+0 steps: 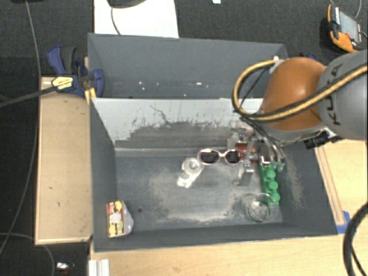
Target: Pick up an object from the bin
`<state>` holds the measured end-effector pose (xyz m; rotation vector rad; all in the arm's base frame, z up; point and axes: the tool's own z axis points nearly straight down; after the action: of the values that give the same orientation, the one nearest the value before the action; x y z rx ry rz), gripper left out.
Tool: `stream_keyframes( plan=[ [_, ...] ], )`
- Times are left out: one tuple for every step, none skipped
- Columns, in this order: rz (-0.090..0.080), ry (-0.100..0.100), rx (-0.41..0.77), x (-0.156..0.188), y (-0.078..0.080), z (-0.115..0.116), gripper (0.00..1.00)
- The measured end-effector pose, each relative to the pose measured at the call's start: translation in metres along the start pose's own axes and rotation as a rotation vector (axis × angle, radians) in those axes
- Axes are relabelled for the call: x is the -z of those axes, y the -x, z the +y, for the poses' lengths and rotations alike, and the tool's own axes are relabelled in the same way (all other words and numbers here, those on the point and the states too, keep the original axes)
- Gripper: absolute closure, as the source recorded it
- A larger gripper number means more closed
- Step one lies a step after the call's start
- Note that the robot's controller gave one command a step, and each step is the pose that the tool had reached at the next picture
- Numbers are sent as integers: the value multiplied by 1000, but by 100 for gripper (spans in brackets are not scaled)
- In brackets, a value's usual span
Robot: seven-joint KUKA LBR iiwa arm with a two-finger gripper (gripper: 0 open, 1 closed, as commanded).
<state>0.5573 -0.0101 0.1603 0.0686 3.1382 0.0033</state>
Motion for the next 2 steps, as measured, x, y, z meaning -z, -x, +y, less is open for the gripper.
stream_keyframes(
  plan=[
    [-6, 2, 21, 1, 2, 13, 0],
    [-2, 0, 272, -26, -9, -16, 0]
  ],
)
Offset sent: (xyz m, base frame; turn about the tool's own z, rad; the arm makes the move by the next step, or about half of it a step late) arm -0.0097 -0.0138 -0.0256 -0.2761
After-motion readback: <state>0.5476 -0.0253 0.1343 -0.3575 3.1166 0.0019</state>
